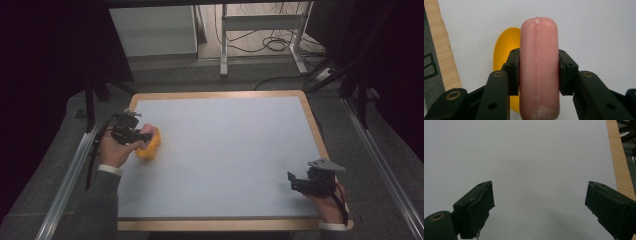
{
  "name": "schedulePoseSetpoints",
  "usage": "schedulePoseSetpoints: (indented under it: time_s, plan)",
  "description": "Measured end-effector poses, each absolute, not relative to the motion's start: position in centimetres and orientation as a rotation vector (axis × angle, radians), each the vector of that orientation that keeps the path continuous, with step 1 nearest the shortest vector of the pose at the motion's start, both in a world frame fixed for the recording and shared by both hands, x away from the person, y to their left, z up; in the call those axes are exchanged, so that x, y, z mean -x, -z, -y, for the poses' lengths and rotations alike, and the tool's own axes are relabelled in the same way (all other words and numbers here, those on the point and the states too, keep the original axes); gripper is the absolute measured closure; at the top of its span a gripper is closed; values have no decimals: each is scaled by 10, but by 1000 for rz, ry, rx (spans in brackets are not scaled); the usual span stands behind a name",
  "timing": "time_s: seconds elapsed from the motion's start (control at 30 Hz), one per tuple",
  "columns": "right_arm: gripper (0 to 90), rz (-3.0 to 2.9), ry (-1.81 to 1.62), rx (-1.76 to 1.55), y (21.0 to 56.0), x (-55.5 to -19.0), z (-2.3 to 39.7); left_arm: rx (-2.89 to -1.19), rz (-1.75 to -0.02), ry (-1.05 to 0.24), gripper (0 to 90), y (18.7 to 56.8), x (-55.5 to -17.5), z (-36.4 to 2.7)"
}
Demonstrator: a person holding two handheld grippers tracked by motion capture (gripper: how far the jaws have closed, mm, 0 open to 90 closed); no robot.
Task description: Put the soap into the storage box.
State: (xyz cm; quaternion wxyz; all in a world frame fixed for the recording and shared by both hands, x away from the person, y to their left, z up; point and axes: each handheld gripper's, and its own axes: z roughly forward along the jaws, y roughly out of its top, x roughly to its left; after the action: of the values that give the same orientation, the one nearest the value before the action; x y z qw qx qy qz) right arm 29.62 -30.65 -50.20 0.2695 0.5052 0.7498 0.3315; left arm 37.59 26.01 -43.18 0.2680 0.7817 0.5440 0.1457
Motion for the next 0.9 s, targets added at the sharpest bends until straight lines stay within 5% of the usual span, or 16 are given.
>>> schedulePoseSetpoints:
  time_s: [0.9]
  plan:
    - [81, -2025, -878, -1365, 505, -297, 307, -2139, -1562, -315, 602, 480, -395, -264]
